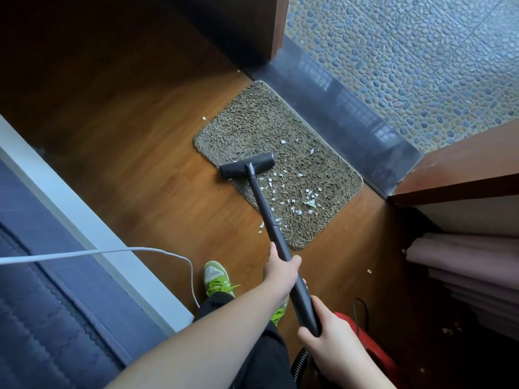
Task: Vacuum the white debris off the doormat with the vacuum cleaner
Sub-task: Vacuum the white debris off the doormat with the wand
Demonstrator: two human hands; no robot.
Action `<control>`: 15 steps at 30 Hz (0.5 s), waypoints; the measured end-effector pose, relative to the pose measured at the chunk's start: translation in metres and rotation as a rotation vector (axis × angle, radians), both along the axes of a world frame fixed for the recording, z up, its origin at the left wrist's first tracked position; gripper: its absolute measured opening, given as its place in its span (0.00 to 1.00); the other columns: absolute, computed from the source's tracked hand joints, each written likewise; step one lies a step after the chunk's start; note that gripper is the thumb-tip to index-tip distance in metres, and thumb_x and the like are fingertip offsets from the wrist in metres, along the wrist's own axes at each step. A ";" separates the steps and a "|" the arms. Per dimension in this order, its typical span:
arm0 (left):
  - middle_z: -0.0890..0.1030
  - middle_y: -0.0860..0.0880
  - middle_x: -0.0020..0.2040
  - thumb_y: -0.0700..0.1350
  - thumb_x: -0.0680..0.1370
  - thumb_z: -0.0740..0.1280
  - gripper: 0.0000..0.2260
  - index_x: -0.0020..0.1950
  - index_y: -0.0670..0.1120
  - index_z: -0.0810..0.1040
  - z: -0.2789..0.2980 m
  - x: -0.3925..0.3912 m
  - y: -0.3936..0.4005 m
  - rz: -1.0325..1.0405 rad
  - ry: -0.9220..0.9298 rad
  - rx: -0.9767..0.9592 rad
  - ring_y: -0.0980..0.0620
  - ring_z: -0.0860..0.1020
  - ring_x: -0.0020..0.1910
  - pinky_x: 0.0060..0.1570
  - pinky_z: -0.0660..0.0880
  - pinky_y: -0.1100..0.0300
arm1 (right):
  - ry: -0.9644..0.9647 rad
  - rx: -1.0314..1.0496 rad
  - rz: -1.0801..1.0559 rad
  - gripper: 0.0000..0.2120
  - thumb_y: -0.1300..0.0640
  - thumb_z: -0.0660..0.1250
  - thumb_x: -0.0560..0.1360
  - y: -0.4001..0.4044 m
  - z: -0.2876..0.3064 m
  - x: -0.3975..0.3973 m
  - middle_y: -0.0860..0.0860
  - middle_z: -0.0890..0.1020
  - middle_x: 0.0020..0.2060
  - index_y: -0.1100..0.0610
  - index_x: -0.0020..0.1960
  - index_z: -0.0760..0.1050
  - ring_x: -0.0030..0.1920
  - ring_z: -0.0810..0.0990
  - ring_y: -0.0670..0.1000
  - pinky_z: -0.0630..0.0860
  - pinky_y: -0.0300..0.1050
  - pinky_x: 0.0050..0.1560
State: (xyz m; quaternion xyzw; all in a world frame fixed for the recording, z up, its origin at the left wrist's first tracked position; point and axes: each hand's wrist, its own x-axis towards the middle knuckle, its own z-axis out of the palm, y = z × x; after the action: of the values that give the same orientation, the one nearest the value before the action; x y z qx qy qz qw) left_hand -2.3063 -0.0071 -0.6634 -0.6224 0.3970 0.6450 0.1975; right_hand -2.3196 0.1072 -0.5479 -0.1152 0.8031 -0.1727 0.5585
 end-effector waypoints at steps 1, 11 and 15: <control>0.73 0.49 0.57 0.46 0.79 0.65 0.35 0.80 0.59 0.49 0.000 0.000 0.001 -0.012 -0.007 -0.002 0.45 0.83 0.34 0.42 0.83 0.47 | -0.003 0.007 -0.008 0.13 0.55 0.63 0.73 0.001 0.000 0.001 0.54 0.81 0.39 0.43 0.55 0.66 0.35 0.77 0.50 0.70 0.34 0.34; 0.75 0.48 0.59 0.51 0.74 0.66 0.38 0.78 0.63 0.50 0.001 -0.013 0.016 -0.088 0.028 0.019 0.43 0.84 0.41 0.47 0.82 0.44 | 0.026 0.024 -0.060 0.14 0.54 0.64 0.74 0.012 0.005 -0.003 0.52 0.80 0.39 0.42 0.57 0.65 0.35 0.77 0.46 0.71 0.33 0.36; 0.75 0.48 0.60 0.56 0.66 0.65 0.43 0.78 0.63 0.50 -0.022 -0.023 0.016 -0.128 0.029 -0.010 0.39 0.83 0.49 0.50 0.81 0.42 | 0.037 0.001 -0.090 0.14 0.54 0.64 0.74 0.010 -0.003 -0.009 0.50 0.76 0.33 0.42 0.56 0.67 0.30 0.73 0.45 0.70 0.34 0.34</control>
State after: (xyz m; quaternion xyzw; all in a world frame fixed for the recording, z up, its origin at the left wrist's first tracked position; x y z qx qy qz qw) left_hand -2.3289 0.0086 -0.6852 -0.5873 0.4420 0.6380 0.2296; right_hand -2.3289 0.1171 -0.5509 -0.0820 0.8176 -0.1952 0.5354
